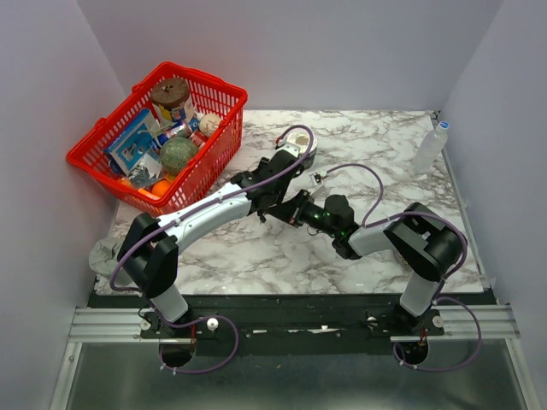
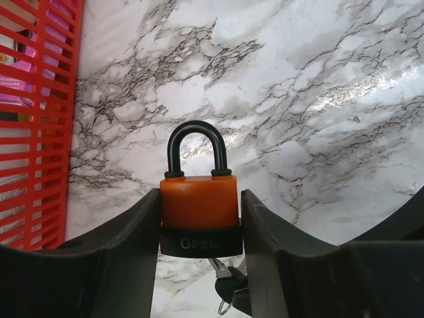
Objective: Unlock with the key
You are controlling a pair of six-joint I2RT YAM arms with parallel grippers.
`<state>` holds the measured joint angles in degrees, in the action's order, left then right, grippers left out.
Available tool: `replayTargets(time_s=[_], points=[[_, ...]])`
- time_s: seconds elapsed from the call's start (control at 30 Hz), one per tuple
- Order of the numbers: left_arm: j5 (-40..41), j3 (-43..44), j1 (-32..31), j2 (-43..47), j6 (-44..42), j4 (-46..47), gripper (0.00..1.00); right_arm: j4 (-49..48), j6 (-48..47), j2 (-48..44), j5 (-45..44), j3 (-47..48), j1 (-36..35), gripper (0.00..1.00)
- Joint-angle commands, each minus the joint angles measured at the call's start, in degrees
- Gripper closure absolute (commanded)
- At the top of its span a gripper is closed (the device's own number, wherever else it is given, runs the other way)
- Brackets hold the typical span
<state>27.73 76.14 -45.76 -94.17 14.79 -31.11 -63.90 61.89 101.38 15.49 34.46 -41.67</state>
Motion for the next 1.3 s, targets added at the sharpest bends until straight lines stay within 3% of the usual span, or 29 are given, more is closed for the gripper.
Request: replayTargets(time_s=[0.0,1.27], points=[[-1.53,-0.11,-0.12,1.62,0.77,-1.05,1.00,-6.41,-1.51,1.53,-7.05,2.89,0.80,0.99],[-2.76,-0.11,-0.12,1.98,1.12,-1.58,1.00,-9.66,-0.37,1.89,-20.32,7.82,1.86,0.99]])
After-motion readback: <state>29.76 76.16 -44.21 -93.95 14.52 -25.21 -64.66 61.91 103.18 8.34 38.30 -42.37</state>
